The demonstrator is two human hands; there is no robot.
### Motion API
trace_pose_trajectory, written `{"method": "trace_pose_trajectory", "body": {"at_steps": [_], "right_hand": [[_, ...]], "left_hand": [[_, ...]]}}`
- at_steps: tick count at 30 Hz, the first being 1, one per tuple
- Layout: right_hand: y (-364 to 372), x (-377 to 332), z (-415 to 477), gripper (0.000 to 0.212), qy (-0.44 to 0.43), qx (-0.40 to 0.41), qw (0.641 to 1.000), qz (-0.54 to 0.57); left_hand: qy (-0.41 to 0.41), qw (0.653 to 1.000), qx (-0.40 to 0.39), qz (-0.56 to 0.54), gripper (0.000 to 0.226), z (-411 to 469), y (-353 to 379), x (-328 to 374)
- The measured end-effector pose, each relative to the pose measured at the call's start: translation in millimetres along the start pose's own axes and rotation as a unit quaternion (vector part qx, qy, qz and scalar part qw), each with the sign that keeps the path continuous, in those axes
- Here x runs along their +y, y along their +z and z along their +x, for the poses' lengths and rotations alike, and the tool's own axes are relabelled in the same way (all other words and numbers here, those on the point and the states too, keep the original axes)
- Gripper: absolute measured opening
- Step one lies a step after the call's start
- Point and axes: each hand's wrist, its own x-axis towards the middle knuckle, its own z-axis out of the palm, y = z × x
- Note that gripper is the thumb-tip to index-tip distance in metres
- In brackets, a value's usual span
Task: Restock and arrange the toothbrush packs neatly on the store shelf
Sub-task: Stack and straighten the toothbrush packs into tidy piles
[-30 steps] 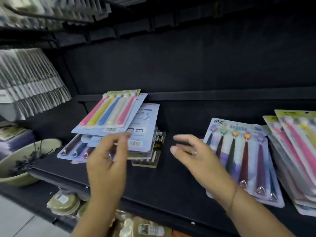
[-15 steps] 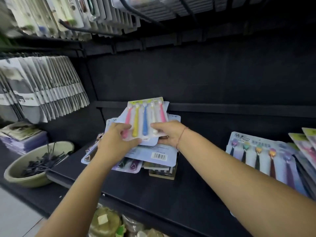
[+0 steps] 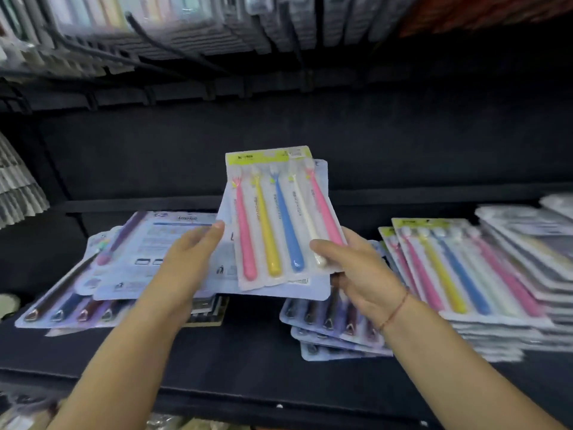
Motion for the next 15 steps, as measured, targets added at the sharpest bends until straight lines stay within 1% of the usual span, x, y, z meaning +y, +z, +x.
{"method": "trace_pose_trajectory", "body": {"at_steps": [1, 3, 5, 6, 8, 10, 11, 12, 13, 15], "right_hand": [[-18, -6, -7, 0.026, -0.007, 0.009, 1.000, -0.014], [-52, -14, -22, 0.025, -0.025, 0.032, 0.998, -0.041], [-79, -21, -37, 0.029, -0.035, 0.066, 0.995, -0.064], [-90, -24, -45, 0.031, -0.035, 0.085, 0.992, -0.085], [-109, -25, -57, 0.034, -0.034, 0.127, 0.977, -0.166], [-128, -21, -67, 0.034, -0.017, 0.172, 0.946, -0.273], [-137, -20, -71, 0.034, -0.006, 0.191, 0.931, -0.313], [-145, -20, -75, 0.033, 0.002, 0.207, 0.922, -0.327], [-154, -19, -79, 0.029, 0.007, 0.218, 0.926, -0.308], [-168, -20, -86, 0.021, 0.010, 0.229, 0.954, -0.195]], "left_hand": [[-0.037, 0.998, -0.040, -0.032, 0.055, -1, 12, 2], [-0.093, 0.981, -0.123, -0.117, 0.037, -8, 39, 3], [-0.122, 0.963, -0.161, -0.179, 0.028, -21, 69, 1], [-0.123, 0.963, -0.160, -0.177, 0.027, -28, 85, -2], [-0.124, 0.969, -0.140, -0.159, 0.027, -41, 113, -8], [-0.126, 0.974, -0.113, -0.150, 0.023, -55, 135, -11], [-0.124, 0.975, -0.099, -0.155, 0.021, -61, 144, -10], [-0.119, 0.977, -0.084, -0.158, 0.021, -65, 151, -9], [-0.114, 0.977, -0.066, -0.171, 0.020, -67, 155, -8], [-0.110, 0.976, -0.034, -0.187, 0.019, -66, 158, -7]]}}
